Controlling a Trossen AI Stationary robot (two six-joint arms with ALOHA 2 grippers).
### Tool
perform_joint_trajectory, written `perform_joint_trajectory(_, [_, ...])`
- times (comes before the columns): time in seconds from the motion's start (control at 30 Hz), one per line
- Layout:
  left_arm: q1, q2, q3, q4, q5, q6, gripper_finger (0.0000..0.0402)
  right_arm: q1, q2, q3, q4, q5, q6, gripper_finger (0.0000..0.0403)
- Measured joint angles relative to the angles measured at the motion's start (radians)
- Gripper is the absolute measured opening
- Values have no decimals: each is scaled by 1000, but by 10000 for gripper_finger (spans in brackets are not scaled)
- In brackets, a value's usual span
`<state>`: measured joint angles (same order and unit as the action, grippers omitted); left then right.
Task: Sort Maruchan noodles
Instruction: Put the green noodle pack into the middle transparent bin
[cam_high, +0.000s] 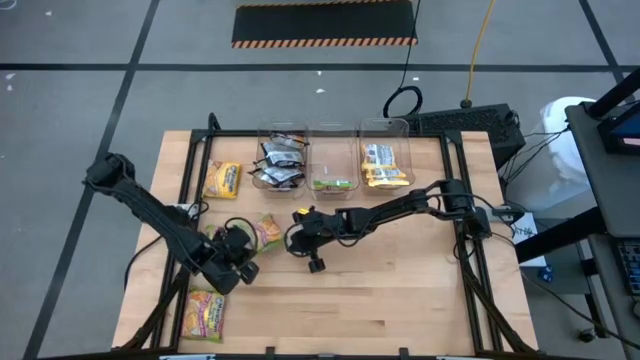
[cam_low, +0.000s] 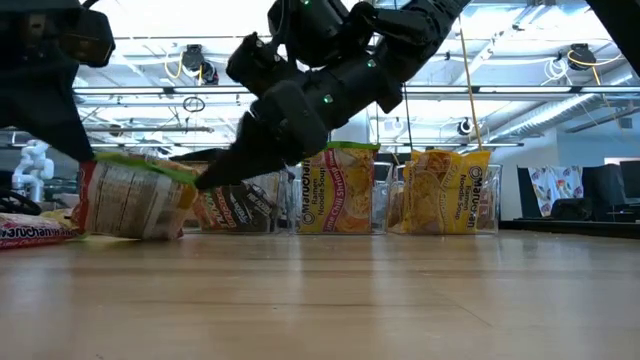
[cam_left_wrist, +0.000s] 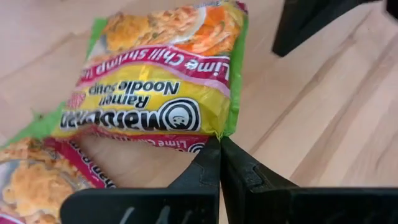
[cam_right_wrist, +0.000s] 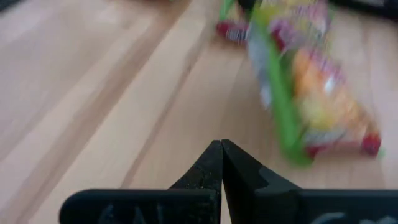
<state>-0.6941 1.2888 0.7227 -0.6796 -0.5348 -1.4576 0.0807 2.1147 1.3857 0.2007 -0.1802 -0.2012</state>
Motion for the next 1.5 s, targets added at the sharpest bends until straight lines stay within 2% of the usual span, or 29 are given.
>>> perform_joint_trajectory(0.27, [0,-71,0,-28,-44,24,0,0,-57,-1,-275,6,-4,0])
perform_joint_trajectory(0.47, [3,-102,1,-28,-82,39,0,1,-141,-1,-447,149,-35,0])
perform_joint_trajectory(0.8, [54,-107,2,-24,-95,85,0,1,-363,-6,-667,333,-55,0])
perform_joint_trajectory(1.07, [93,-106,48,-25,-98,185,0,1,-587,-102,-706,489,-46,0])
perform_joint_trajectory(1.5, [188,-106,191,-27,-122,439,0,0,-877,-391,-598,560,78,0])
